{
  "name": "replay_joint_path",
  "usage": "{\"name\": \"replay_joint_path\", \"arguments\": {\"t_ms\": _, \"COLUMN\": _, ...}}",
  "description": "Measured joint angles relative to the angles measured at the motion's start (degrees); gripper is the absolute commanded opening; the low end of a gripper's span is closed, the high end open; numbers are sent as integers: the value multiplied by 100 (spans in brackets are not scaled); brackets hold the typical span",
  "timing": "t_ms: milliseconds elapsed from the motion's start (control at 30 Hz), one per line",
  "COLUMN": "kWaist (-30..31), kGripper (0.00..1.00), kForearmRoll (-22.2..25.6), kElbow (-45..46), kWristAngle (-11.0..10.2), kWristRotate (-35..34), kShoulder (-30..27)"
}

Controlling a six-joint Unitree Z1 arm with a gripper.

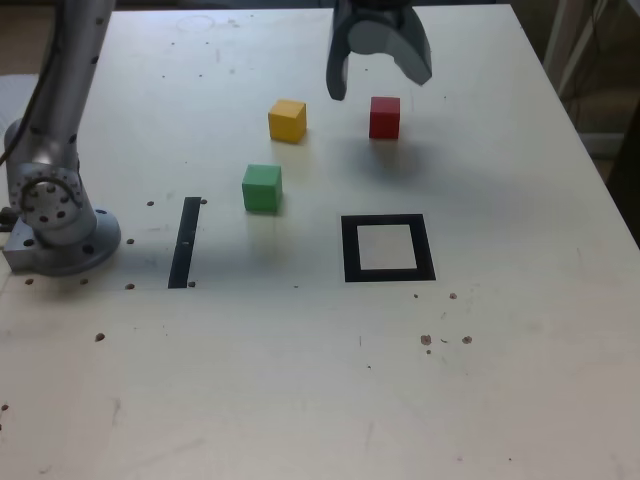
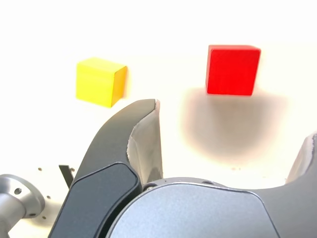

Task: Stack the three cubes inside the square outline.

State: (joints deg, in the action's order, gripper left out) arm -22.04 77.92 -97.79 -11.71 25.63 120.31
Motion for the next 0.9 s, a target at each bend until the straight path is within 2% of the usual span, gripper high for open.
{"name": "replay_joint_path", "arguments": {"t_ms": 100, "kWaist": -95, "kGripper": 94, "kForearmRoll": -40, "kElbow": -84, "kWristAngle": -13, "kWristRotate": 91, "kShoulder": 342}}
{"name": "replay_joint_path", "arguments": {"t_ms": 333, "kWaist": -100, "kGripper": 92, "kForearmRoll": -154, "kElbow": -119, "kWristAngle": -56, "kWristRotate": 146, "kShoulder": 534}}
{"name": "replay_joint_path", "arguments": {"t_ms": 600, "kWaist": -108, "kGripper": 88, "kForearmRoll": -307, "kElbow": -176, "kWristAngle": 105, "kWristRotate": 317, "kShoulder": 739}}
{"name": "replay_joint_path", "arguments": {"t_ms": 733, "kWaist": -157, "kGripper": 83, "kForearmRoll": -343, "kElbow": -215, "kWristAngle": 122, "kWristRotate": 365, "kShoulder": 786}}
{"name": "replay_joint_path", "arguments": {"t_ms": 900, "kWaist": -233, "kGripper": 71, "kForearmRoll": -347, "kElbow": -232, "kWristAngle": 152, "kWristRotate": 437, "kShoulder": 786}}
